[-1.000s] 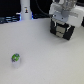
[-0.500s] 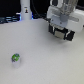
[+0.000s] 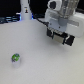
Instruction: Open the kcup holder, insert the kcup into the holder, and close the kcup holder
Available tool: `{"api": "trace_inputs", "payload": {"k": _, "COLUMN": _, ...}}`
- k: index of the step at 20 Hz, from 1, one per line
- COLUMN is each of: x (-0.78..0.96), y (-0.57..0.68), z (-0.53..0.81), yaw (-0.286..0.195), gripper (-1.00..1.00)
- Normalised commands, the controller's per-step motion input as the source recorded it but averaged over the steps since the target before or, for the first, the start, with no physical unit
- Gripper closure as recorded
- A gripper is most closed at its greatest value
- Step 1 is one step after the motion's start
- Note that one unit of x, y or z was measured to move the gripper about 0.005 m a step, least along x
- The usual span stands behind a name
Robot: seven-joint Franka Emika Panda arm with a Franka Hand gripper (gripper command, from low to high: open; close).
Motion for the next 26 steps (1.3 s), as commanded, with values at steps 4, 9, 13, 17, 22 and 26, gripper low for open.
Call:
{"api": "trace_inputs", "payload": {"k": 4, "x": 0.88, "y": -0.38, "z": 0.17, "yaw": -0.082, "gripper": 1.0}}
{"api": "trace_inputs", "payload": {"k": 9, "x": 0.64, "y": -0.15, "z": 0.17, "yaw": -0.091, "gripper": -1.0}}
{"api": "trace_inputs", "payload": {"k": 13, "x": 0.52, "y": -0.06, "z": 0.18, "yaw": -0.086, "gripper": -1.0}}
{"api": "trace_inputs", "payload": {"k": 17, "x": 0.31, "y": -0.25, "z": 0.35, "yaw": -0.121, "gripper": -1.0}}
{"api": "trace_inputs", "payload": {"k": 22, "x": 0.17, "y": -0.49, "z": 0.36, "yaw": -0.171, "gripper": -1.0}}
{"api": "trace_inputs", "payload": {"k": 26, "x": 0.14, "y": -0.64, "z": 0.28, "yaw": -0.195, "gripper": -1.0}}
